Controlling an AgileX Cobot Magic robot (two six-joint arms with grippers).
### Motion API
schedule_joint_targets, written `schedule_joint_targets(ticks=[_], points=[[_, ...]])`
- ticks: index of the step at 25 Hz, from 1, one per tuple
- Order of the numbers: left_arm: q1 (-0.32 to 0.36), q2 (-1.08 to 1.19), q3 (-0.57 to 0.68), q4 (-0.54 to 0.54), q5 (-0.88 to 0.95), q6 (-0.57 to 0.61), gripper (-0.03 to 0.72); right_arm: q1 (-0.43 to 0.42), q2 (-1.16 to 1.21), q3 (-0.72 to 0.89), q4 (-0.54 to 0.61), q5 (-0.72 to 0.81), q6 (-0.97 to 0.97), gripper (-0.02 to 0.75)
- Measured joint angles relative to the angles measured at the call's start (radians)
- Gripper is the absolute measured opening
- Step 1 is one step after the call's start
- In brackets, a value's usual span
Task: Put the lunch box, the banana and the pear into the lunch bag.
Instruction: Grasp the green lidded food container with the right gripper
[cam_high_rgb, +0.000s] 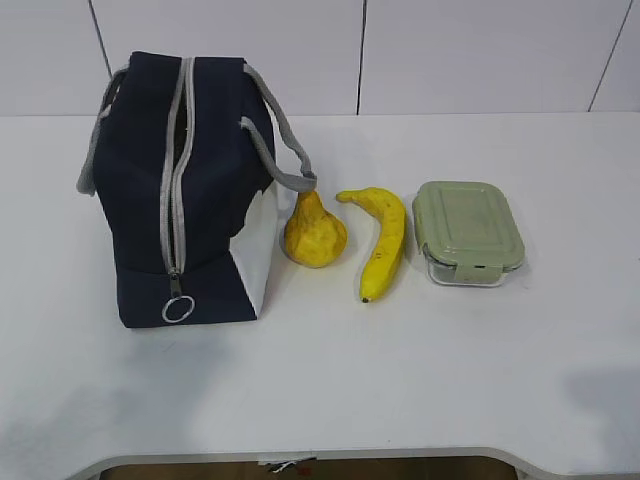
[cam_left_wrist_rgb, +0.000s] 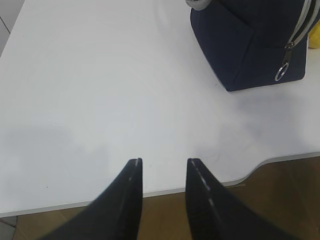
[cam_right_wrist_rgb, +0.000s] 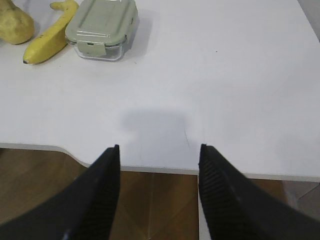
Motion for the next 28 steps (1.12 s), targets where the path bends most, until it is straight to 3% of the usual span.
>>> schedule_joint_targets(ticks=[22, 28], points=[[0.0, 0.0, 0.0, 0.0, 0.0, 0.0, 0.234, 0.0, 0.005, -0.015, 0.0, 0.029, 0.059, 0.414], [0.0, 0.0, 0.0, 0.0, 0.0, 0.0, 0.234, 0.0, 0.169, -0.06, 0.031, 0.059, 0.064, 0.414]])
